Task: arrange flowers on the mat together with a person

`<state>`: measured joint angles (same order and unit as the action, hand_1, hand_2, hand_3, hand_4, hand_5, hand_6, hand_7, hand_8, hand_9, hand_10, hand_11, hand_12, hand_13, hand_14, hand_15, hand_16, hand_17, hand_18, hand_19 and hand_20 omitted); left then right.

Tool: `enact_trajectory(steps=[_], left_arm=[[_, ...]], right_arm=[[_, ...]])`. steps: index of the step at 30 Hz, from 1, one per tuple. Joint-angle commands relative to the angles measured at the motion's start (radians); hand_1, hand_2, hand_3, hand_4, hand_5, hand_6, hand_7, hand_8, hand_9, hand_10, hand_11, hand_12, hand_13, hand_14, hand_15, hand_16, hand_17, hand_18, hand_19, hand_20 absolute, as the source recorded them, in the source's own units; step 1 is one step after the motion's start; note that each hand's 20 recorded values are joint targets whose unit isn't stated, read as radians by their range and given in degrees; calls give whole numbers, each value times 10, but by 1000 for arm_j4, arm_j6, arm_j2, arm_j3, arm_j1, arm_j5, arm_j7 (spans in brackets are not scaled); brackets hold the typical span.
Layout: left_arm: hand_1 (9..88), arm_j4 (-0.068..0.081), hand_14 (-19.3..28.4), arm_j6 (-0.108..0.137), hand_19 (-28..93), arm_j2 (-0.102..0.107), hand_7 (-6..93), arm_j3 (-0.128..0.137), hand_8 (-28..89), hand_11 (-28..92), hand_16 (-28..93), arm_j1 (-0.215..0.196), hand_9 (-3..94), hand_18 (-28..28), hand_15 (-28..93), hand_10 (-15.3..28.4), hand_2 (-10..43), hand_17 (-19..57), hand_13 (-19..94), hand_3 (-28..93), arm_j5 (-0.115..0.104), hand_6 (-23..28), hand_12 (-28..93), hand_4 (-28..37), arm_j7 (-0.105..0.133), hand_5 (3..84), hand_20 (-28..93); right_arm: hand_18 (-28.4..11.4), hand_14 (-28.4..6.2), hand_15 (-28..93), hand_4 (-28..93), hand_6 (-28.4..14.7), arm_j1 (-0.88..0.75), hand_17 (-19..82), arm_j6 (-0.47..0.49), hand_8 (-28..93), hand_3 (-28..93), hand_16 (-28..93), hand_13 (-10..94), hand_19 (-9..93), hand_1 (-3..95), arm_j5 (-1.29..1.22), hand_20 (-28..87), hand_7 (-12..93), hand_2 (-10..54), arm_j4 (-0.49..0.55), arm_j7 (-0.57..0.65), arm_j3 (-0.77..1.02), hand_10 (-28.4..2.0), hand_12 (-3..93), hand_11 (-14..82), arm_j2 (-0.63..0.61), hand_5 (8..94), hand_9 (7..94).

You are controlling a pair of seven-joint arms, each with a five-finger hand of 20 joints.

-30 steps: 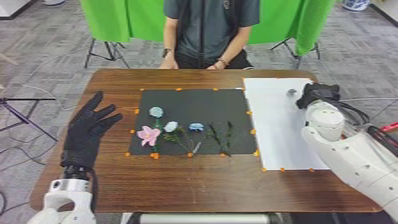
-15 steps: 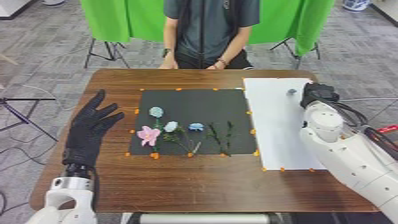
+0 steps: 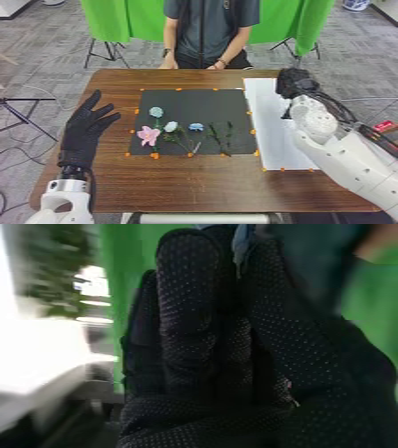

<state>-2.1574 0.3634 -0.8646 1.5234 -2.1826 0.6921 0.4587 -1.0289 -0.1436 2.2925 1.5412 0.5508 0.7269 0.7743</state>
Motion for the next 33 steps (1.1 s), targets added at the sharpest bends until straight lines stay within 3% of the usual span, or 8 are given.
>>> enact_trajectory(steps=[1, 9, 19, 21, 33], left_arm=[[231, -6, 258, 12, 478, -6, 106, 4, -94, 205, -66, -11, 367, 237, 416, 171, 45, -79, 300, 804, -3, 32, 82, -283, -2, 333, 149], [231, -2, 258, 5, 479, -15, 106, 1, -94, 205, -66, 4, 368, 237, 416, 171, 44, -79, 300, 805, 3, 33, 82, -283, -16, 334, 150], [232, 4, 257, -1, 480, -10, 106, -11, -94, 205, -66, 11, 368, 237, 416, 171, 45, -78, 300, 804, -3, 33, 81, -283, -8, 334, 150], [232, 5, 258, -4, 480, -11, 106, -12, -94, 205, -66, 15, 368, 237, 416, 170, 44, -78, 300, 804, 2, 33, 82, -283, -15, 334, 150], [233, 4, 258, -10, 481, -15, 107, -11, -95, 206, -66, 13, 368, 237, 416, 171, 44, -78, 300, 804, 9, 33, 82, -283, -30, 334, 150]], right_arm=[[-117, 11, 385, -283, 42, 53, 294, 13, 19, 653, 393, 835, 705, 628, 15, 264, 233, -95, 158, -126, -72, -42, 342, 84, 101, 841, 934], [-123, 7, 393, -283, 40, -6, 280, 66, 25, 660, 397, 823, 706, 624, 75, 263, 231, -95, 192, -201, -143, -48, 347, 84, 162, 839, 928], [-127, 0, 409, -283, 37, -37, 262, 88, 22, 669, 391, 804, 704, 620, 102, 263, 238, -95, 146, -173, -176, -51, 349, 87, 189, 830, 920], [-127, -3, 413, -283, 37, -39, 256, 94, 21, 675, 389, 796, 703, 616, 93, 263, 239, -95, 144, -170, -176, -53, 350, 88, 189, 826, 918], [-165, -35, 492, -283, 44, -68, 173, 146, -22, 704, 308, 668, 709, 554, 104, 290, 227, -95, 166, -160, -150, -76, 326, 87, 176, 756, 820]])
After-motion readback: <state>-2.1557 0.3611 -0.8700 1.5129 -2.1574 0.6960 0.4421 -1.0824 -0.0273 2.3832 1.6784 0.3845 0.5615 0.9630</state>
